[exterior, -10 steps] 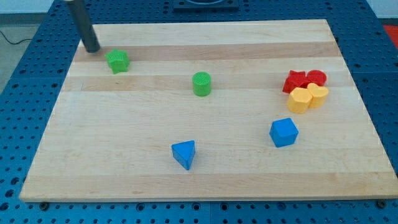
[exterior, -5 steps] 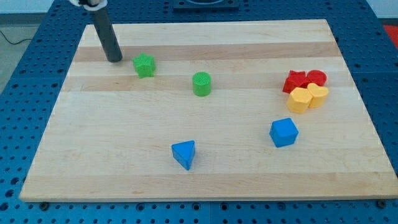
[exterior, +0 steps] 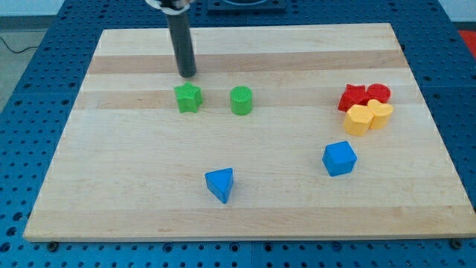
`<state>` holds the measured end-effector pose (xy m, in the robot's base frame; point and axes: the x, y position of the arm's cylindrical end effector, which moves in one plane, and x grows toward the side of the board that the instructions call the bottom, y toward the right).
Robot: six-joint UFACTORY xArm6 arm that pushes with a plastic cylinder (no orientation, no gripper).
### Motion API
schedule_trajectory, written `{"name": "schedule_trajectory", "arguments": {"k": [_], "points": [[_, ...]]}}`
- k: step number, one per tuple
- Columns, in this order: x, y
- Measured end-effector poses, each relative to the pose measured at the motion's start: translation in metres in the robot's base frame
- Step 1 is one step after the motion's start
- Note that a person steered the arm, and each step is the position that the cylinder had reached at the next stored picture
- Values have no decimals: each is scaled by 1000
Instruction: Place green star to the left of green circle
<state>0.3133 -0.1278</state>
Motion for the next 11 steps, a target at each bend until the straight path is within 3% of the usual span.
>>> {"name": "schedule_trajectory", "arguments": {"k": [1, 2, 4, 5, 6, 7, 8, 9, 11], "points": [[18, -41], [46, -34], [65, 52], [65, 52], [67, 1], [96, -27], [140, -19], [154, 15], [128, 49]]}}
